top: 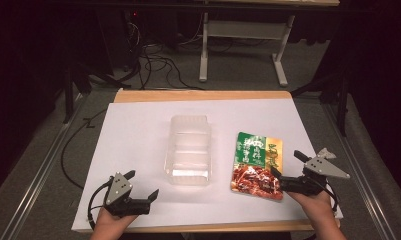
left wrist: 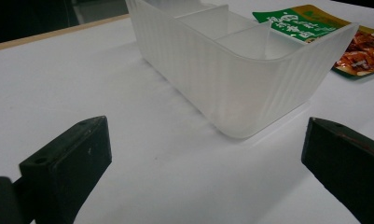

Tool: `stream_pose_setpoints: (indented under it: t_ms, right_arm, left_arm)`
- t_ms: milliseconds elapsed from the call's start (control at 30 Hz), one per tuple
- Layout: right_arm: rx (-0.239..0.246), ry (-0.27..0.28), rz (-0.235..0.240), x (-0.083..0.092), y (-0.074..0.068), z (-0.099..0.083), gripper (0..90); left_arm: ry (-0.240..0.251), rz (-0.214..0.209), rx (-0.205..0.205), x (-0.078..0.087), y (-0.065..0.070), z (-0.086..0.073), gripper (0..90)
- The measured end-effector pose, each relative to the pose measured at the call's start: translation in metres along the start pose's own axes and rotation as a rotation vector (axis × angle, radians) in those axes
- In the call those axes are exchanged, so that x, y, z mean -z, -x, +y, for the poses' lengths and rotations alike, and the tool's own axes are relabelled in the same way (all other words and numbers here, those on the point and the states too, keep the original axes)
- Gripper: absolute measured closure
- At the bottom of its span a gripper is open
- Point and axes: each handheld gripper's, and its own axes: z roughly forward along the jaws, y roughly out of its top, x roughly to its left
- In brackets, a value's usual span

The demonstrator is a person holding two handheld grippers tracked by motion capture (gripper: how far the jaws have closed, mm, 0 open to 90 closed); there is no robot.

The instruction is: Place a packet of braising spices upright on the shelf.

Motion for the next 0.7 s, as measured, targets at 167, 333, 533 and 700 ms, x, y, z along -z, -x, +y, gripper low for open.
stream_pose_setpoints:
  t_ms: [167, 333, 533, 700]
  right_arm:
    - [-0.015, -0.001, 0.000, 0.000, 0.004, -0.002, 0.1]
    - [-0.034, 0.006, -0.005, 0.002, 0.009, -0.003, 0.1]
    - [-0.054, 0.001, -0.004, 0.001, 0.014, -0.005, 1.4]
    - [-0.064, 0.006, -0.010, 0.001, 0.017, -0.005, 2.6]
  left_arm:
    - [-0.002, 0.004, 0.000, -0.002, 0.000, 0.000, 1.9]
    - [0.003, 0.005, 0.000, 0.001, 0.001, 0.000, 1.9]
    - [0.003, 0.003, -0.004, 0.000, 0.000, 0.000, 1.8]
    - [0.001, 0.000, -0.010, -0.001, 0.001, 0.000, 1.9]
